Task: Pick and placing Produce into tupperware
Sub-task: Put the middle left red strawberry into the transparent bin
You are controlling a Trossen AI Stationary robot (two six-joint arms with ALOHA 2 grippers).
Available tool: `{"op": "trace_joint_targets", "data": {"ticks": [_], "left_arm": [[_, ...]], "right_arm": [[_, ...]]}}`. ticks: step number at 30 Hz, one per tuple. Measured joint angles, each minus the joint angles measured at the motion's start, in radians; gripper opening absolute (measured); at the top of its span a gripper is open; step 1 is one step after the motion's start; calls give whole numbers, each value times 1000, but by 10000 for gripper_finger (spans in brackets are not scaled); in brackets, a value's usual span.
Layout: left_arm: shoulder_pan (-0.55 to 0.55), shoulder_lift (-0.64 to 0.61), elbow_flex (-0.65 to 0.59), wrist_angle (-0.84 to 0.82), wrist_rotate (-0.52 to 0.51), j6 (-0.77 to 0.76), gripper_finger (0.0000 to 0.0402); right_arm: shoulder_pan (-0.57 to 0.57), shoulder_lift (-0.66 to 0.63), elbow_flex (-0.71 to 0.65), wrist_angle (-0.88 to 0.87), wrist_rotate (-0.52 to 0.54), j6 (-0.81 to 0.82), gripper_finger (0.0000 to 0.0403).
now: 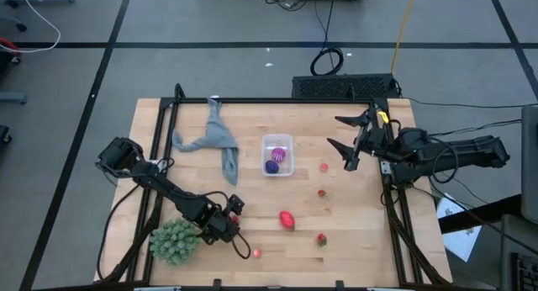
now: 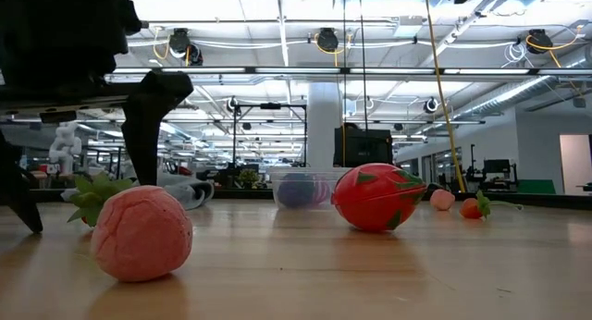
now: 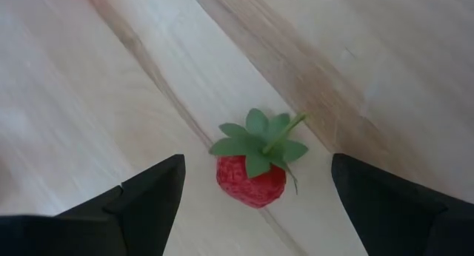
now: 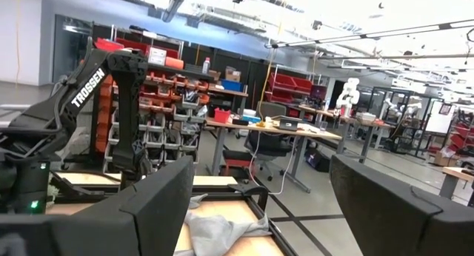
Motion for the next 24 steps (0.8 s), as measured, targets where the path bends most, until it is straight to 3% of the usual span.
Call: {"op": "trace_joint_targets", "data": {"ticks": [7,16,24], "left_arm": [[2,0,0,-7,-1,11,333],[3,0,0,-13,-4,3,231],[8,0,0,-13,-39,0,167]], "right_arm": [[0,4,0,2,0,0,309],[0,4,0,2,0,0,309],[0,4,0,1,0,1,309]]}}
